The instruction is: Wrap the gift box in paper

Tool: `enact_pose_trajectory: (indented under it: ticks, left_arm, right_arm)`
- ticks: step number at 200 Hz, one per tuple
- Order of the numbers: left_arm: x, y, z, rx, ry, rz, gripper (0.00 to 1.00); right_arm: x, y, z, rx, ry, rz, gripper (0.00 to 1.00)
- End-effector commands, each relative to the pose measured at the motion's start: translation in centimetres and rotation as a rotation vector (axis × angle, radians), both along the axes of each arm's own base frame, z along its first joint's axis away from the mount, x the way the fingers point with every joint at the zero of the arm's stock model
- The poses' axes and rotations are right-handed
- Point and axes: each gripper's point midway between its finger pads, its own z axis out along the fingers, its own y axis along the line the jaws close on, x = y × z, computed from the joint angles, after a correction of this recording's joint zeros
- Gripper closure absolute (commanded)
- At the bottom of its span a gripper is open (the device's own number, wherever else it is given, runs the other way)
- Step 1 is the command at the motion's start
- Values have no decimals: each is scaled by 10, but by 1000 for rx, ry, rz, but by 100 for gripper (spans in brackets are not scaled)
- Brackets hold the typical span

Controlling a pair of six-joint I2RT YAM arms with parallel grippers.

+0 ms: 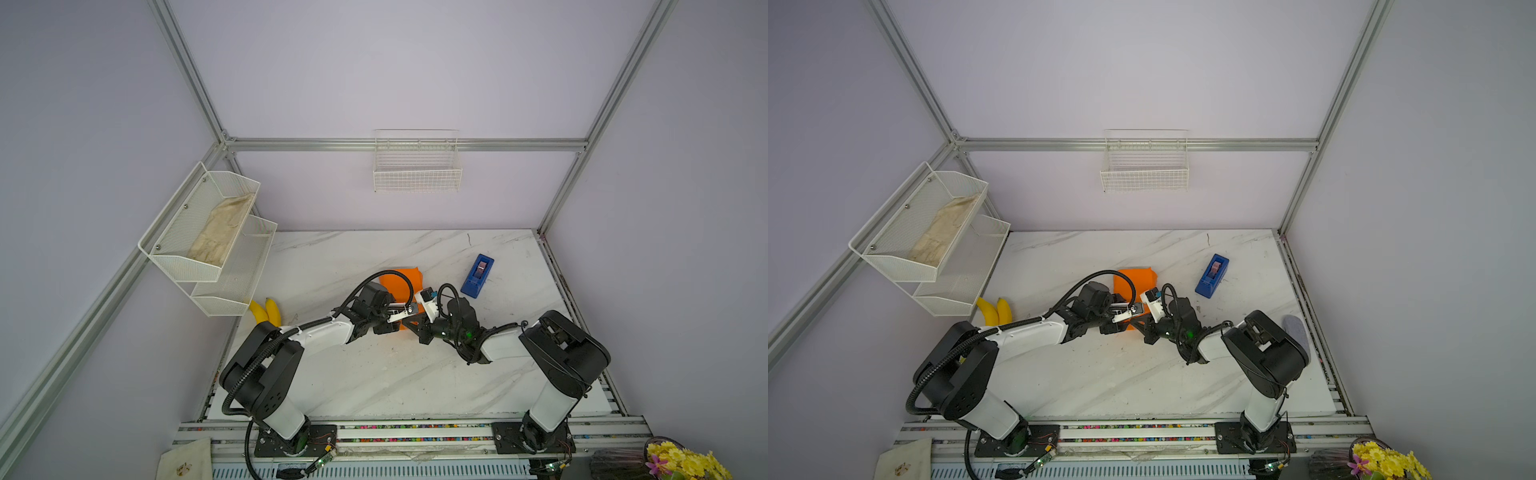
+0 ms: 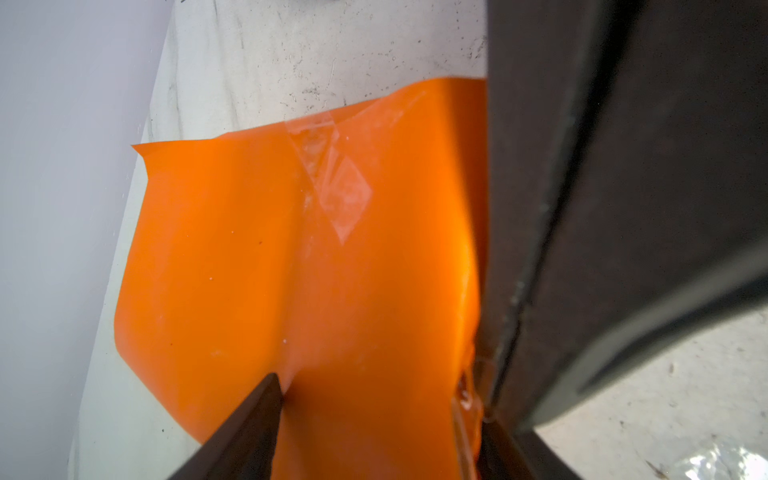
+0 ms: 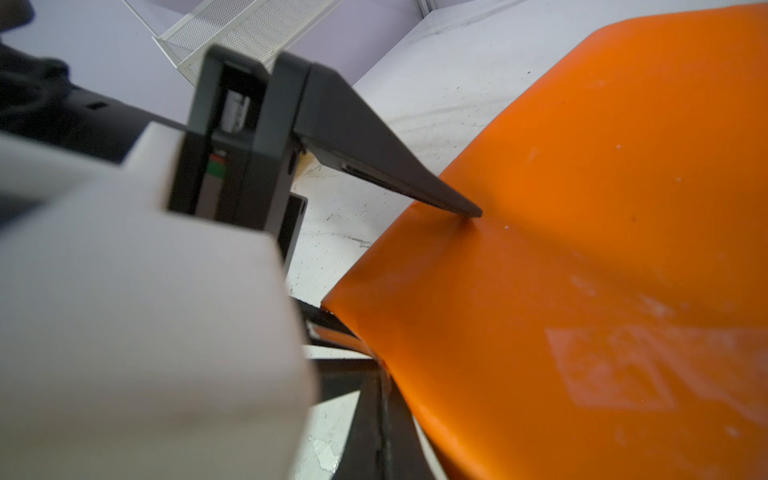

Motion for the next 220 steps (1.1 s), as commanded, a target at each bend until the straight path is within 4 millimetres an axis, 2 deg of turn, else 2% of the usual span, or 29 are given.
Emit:
enact_pose_trajectory:
  ticks: [1,42,114,172,220]
  left_arm:
    - [-25,13,-42,86,191,-2,31]
    - [-25,11,-32,71,184,-6,31]
    - [-24,-2,27,-25,124,-51,31]
    - [-21,-10,55,-90,102,-60,42]
    - [-9,-16,77,-157,48,-30,45]
  right_arm:
    - [1,1,17,21,-75,4,100]
    - [7,1,15,11,-70,-21,100]
    - [5,2,11,7,-56,-10,100]
    - [4,1,9,3,-53,-9,100]
    - [4,1,7,-2,-51,-8,100]
